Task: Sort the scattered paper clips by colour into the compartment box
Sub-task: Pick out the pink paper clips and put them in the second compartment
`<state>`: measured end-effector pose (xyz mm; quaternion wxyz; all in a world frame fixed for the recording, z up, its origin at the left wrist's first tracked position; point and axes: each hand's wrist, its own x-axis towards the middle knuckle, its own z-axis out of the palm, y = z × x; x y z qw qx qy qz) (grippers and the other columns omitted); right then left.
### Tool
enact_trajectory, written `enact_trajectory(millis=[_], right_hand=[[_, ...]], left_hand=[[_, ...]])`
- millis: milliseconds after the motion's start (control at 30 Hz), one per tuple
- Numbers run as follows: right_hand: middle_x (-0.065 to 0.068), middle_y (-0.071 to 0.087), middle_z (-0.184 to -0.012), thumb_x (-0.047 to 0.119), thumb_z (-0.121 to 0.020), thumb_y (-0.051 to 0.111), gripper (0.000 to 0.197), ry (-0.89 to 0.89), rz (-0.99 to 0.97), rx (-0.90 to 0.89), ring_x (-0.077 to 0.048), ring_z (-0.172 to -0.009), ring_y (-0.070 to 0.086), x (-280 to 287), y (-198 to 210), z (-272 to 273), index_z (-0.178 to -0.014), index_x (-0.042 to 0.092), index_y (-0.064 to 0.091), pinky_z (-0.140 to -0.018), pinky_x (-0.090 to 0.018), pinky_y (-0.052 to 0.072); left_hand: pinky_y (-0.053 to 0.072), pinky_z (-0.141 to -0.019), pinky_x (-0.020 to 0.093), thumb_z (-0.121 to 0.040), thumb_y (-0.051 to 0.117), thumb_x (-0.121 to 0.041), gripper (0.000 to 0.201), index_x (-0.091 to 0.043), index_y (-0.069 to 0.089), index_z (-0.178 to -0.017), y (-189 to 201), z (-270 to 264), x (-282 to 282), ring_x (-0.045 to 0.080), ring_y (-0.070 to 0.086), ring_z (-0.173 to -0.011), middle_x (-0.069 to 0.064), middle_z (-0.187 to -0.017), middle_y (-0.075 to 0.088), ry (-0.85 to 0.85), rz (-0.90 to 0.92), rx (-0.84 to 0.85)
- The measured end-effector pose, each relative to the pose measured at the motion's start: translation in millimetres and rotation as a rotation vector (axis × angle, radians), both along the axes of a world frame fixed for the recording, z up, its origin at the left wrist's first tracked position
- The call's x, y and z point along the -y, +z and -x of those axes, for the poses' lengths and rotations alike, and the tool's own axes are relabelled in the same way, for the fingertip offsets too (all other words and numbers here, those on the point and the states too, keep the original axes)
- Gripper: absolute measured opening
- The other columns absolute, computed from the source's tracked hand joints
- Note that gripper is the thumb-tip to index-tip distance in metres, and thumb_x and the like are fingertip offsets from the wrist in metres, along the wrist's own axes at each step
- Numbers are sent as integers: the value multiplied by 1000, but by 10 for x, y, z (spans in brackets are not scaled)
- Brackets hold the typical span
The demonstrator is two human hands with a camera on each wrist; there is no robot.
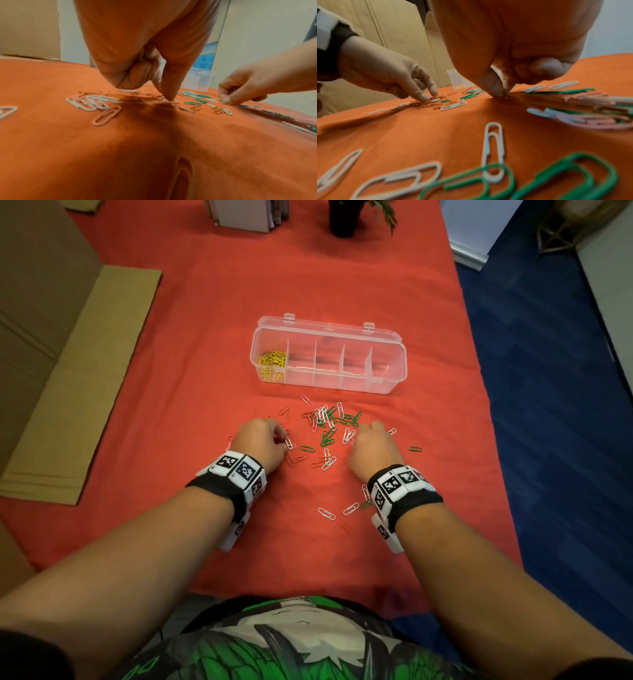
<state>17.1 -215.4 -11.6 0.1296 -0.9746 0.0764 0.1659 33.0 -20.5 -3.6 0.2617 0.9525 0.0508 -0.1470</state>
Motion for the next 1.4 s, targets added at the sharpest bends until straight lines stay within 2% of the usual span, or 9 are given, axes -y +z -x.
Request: enact_trajectory(millis=[333, 467, 533, 667, 733, 867, 1067, 1233, 1400], right_hand=[[-16, 48, -120, 15, -88, 49, 32, 77, 28, -18, -35, -108, 56, -6, 49, 47, -116, 2, 48, -88, -39, 47], [-16, 49, -121, 20, -88, 50, 31, -1, -48, 11, -36, -108, 56, 17, 57, 23, -113, 2, 49, -88, -40, 46], [-16, 48, -121, 22, -89, 52, 32, -1, -51, 33, -36, -108, 56, 21, 53, 12, -113, 2, 48, -88, -41, 47], [-17, 47, -118, 13, -86, 49, 28, 92, -11, -5, -37, -103, 57, -34, 19, 7, -112, 3, 49, -87, -41, 48], [-17, 48, -119, 11, -85, 46, 29, 103, -23, -39, -37, -105, 57, -49, 3, 21, -113, 2, 49, -89, -39, 46], [-16, 48, -119, 13, -86, 48, 29, 99, -42, -22, -35, -107, 55, -31, -20, 54, -112, 2, 48, -90, -37, 45], [-19, 49, -114, 4, -81, 50, 29, 134, -42, 53, -38, -101, 56, -117, 11, 59, -110, 3, 46, -83, -40, 47], [-20, 53, -113, 0, -80, 46, 32, 170, -7, 39, -38, -100, 58, -181, 87, 79, -111, 3, 43, -77, -40, 46], [-14, 62, -98, 1, -84, 46, 22, -151, -375, -84, -28, -91, 58, -70, 281, -115, -101, 2, 59, -77, -29, 44]], left_hand=[[47, -73, 30, -83, 55, -17, 16, -11, 69, -79, 25, 85, 72, 30, 64, -90, 12, -88, 71, -173, -93, -31], [41, -72, 28, -88, 54, -22, 16, -10, 64, -86, 29, 83, 41, 26, 59, -84, 9, -84, 65, -98, 7, -39], [40, -69, 28, -89, 54, -22, 13, -11, 62, -85, 38, 48, 19, 21, 51, -76, 3, -77, 58, 14, 178, -123], [25, -44, 22, -86, 43, -13, 27, -14, 43, -59, 126, 16, 27, 19, 36, -45, -3, -42, 44, 377, 774, -339], [22, -43, 19, -78, 35, -12, 20, -16, 39, -59, 213, 32, -2, 12, 33, -40, -5, -42, 39, 499, 1065, -454], [24, -48, 21, -55, 36, -22, 7, -15, 37, -55, 310, 61, -87, 15, 32, -47, 2, -54, 37, 409, 1440, -563], [31, -46, 18, -57, 36, -20, 14, -11, 45, -64, 289, 35, -73, 17, 39, -49, 6, -58, 44, 447, 1486, -599], [41, -40, 14, -85, 30, -15, 24, -13, 52, -75, 203, -25, -7, 11, 49, -39, 2, -53, 54, 641, 1198, -603], [51, -45, 17, -95, 33, -12, 26, -11, 52, -76, 272, -170, 50, 8, 59, -40, 4, -59, 63, 576, 1137, -545]])
